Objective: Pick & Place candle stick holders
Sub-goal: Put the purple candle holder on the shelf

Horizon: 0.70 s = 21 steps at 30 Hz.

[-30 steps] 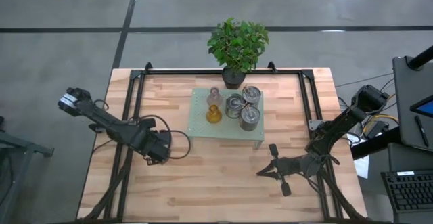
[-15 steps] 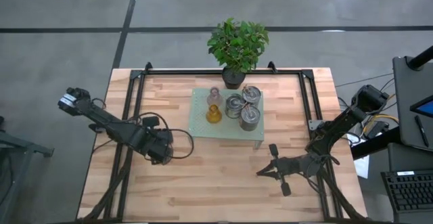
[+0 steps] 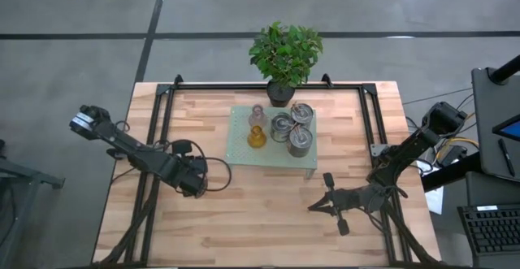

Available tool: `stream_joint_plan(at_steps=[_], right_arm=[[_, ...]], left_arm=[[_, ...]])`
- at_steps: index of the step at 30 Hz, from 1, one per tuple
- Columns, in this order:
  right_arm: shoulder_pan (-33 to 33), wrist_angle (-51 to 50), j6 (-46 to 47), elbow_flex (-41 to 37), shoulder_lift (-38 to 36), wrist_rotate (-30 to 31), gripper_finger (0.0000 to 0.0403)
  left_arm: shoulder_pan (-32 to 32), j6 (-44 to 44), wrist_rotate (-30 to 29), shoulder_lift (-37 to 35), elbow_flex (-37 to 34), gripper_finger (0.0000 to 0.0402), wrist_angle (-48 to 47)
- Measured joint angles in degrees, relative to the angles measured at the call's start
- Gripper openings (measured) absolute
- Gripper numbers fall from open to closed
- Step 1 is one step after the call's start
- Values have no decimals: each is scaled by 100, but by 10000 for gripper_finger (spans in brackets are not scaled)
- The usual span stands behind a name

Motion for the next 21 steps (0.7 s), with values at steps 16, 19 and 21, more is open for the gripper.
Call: stream_joint_plan(at_steps=[16,19,21], right_arm=[[0,4,0,-20,0,153,8],[0,4,0,-24,0,153,8],[0,4,0,-24,0,153,8]], left_arm=[[1,-125,66,-4,-108,27,128],[2,-95,71,1,-42,19,115],[4,-67,75,7,55,19,99]])
